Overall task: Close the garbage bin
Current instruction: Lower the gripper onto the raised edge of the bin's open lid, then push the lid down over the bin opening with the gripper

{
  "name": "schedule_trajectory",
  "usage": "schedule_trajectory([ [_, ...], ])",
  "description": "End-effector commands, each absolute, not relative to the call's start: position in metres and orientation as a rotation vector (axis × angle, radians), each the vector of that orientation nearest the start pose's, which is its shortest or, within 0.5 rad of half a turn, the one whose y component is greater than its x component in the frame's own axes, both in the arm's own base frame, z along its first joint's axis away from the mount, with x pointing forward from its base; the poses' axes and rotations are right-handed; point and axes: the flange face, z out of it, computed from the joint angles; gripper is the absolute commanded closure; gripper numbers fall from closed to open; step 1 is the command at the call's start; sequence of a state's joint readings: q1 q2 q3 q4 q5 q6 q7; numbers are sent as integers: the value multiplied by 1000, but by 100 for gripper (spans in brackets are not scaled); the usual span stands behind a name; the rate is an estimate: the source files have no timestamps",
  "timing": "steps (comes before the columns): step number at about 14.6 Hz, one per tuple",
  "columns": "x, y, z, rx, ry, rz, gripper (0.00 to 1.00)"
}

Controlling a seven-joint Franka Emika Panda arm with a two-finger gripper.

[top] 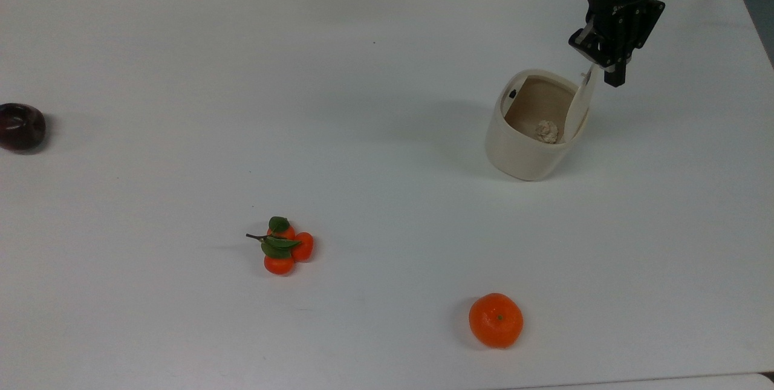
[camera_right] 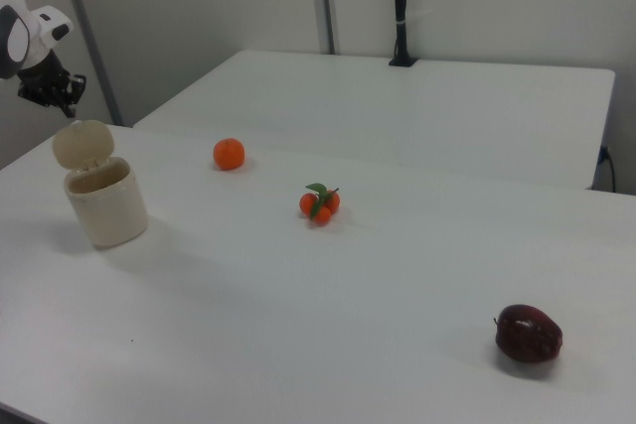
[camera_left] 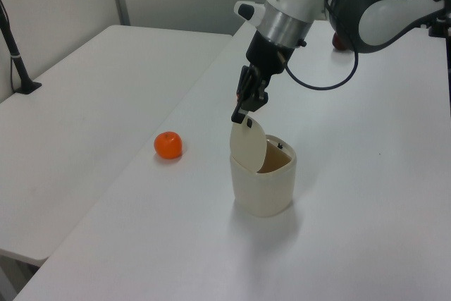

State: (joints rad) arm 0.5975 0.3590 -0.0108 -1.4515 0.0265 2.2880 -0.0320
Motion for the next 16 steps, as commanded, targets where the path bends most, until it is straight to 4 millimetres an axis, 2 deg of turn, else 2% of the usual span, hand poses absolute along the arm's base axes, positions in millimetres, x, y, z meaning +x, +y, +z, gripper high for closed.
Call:
schedule_trajectory([
  [1, 586, 388, 528, -2781, -968, -649, 100],
  [4, 581, 378, 520, -2802, -1129, -494, 100],
  [9, 583, 366, 509, -2826, -1195, -404, 100],
  [14, 584, 358, 474, -2848, -1406, -281, 100],
  [16, 586, 358, 463, -2840, -1436, -254, 100],
])
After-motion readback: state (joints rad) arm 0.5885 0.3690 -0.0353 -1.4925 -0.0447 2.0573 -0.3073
